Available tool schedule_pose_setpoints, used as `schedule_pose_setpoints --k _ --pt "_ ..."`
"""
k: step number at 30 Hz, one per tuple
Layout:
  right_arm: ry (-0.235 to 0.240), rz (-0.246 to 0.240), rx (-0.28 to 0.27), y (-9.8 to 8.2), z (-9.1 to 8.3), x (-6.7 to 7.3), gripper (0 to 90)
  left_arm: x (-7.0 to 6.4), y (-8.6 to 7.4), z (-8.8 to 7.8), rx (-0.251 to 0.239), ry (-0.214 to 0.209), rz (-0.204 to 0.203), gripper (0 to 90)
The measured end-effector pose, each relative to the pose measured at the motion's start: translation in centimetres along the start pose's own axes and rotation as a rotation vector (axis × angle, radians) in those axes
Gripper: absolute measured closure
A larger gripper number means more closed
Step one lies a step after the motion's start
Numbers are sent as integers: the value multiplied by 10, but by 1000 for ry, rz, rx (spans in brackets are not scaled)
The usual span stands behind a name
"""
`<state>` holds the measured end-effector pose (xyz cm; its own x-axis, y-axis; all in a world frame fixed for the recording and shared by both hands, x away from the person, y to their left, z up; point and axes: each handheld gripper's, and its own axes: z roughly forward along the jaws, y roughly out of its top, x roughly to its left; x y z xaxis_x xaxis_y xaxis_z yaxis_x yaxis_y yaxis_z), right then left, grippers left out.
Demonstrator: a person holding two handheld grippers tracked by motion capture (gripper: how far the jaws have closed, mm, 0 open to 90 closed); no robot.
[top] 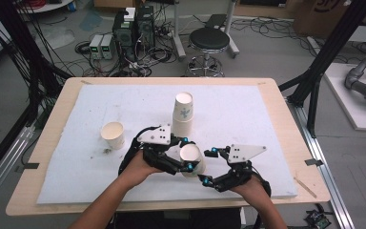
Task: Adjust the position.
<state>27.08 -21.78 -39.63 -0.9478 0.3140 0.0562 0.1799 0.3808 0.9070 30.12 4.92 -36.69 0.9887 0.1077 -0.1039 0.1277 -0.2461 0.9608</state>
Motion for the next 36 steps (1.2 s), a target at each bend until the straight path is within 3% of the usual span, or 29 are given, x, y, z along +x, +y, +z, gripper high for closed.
schedule_pose_setpoints --k 10,21,23,25,26,32,36 --pt "62 -9 4 1 9 2 201 -4 -1 10 -29 -63 -9 362" --pt "99 -24 -10 -1 8 1 356 -4 -1 8 -38 -86 -13 368" --pt "96 -30 6 0 8 2 361 -5 -1 7 -14 -72 -10 341" --pt "97 -46 17 1 9 2 363 -5 -1 7 26 -32 -27 170" --pt "92 -56 34 2 9 3 365 -6 -1 6 34 -22 -27 143" --pt "53 -90 108 7 9 2 364 -7 0 -4 75 1 -5 145" --pt "31 -124 193 11 12 1 360 -6 2 -8 112 6 11 145"
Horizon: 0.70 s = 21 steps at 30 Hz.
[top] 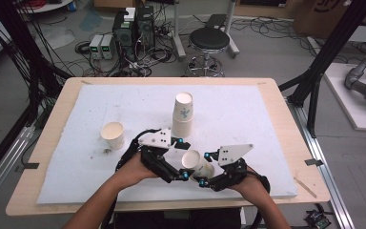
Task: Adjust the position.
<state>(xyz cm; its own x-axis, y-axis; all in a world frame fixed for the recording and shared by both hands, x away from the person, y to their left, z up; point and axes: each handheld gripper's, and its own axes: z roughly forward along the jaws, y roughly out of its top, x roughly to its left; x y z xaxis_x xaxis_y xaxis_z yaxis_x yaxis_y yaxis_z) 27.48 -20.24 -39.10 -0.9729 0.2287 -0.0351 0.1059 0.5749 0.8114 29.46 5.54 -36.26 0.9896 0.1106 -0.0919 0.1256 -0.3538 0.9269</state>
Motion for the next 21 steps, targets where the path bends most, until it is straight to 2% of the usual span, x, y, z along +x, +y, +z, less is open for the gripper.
schedule_pose_setpoints --k 3,11,15,21 --pt "5 -30 58 6 2 0 360 -1 2 0 31 -2 9 145" --pt "11 -79 145 21 2 -2 357 1 2 2 93 7 19 147" --pt "11 -96 212 27 4 -3 355 1 1 4 132 9 27 151" --pt "20 -112 287 34 7 -3 354 2 0 8 155 1 27 163"
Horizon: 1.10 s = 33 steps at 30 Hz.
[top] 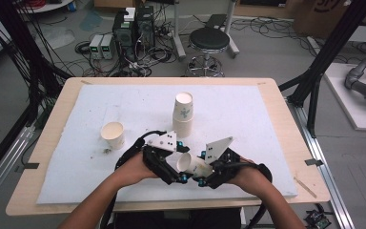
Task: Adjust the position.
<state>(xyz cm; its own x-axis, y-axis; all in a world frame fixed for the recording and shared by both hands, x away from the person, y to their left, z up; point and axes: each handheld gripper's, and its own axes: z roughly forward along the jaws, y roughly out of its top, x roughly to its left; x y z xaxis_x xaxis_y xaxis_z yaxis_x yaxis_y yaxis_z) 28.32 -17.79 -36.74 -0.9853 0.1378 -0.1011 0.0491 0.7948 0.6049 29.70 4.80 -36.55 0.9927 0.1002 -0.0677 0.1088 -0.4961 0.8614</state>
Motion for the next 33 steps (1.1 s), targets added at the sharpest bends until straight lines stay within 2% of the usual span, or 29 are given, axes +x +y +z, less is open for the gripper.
schedule_pose_setpoints --k 6,14,21,25,28,30,32,33 --pt "22 -12 43 3 1 0 354 1 -1 1 21 -8 -8 187" --pt "45 -22 112 6 6 2 355 1 -2 5 59 -31 2 261" --pt "56 -26 131 8 7 1 355 1 -2 6 73 -62 12 333" --pt "66 -27 145 8 8 1 363 0 -3 7 79 -63 27 369" --pt "58 -34 140 8 7 1 360 0 -3 7 75 -61 36 373" --pt "46 -42 125 7 7 1 315 0 -3 5 58 -49 38 374" --pt "26 1 82 3 3 0 199 0 -4 4 31 -41 31 374" --pt "16 23 58 1 2 0 176 1 -5 2 19 -39 30 374"
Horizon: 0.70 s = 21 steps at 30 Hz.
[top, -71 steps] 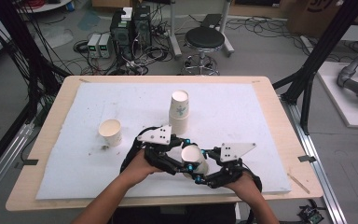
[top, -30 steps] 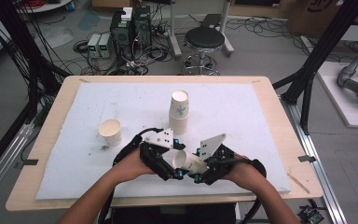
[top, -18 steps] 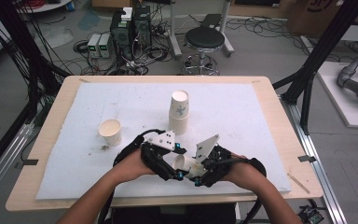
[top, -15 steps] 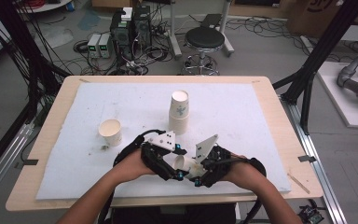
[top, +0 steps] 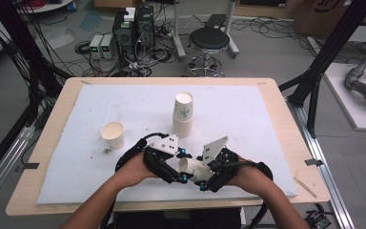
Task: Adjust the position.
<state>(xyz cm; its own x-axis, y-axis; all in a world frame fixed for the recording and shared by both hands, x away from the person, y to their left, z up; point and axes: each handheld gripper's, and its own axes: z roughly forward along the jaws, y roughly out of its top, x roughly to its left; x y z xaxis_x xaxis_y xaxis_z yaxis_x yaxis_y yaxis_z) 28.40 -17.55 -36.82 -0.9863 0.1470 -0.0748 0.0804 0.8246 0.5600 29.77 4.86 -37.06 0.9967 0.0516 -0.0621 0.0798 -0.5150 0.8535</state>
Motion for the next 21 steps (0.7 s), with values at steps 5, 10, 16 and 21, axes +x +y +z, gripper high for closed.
schedule_pose_setpoints --k 5,10,16,21 --pt "-1 88 -199 -16 -10 -2 176 1 -5 -6 -78 3 -23 374" --pt "-19 131 -330 -31 -15 1 177 1 -14 -9 -151 11 -47 374" --pt "-24 174 -464 -45 -22 2 176 1 -20 -15 -235 25 -53 374" --pt "-48 189 -523 -55 -23 3 177 2 -25 -18 -308 31 -65 374"
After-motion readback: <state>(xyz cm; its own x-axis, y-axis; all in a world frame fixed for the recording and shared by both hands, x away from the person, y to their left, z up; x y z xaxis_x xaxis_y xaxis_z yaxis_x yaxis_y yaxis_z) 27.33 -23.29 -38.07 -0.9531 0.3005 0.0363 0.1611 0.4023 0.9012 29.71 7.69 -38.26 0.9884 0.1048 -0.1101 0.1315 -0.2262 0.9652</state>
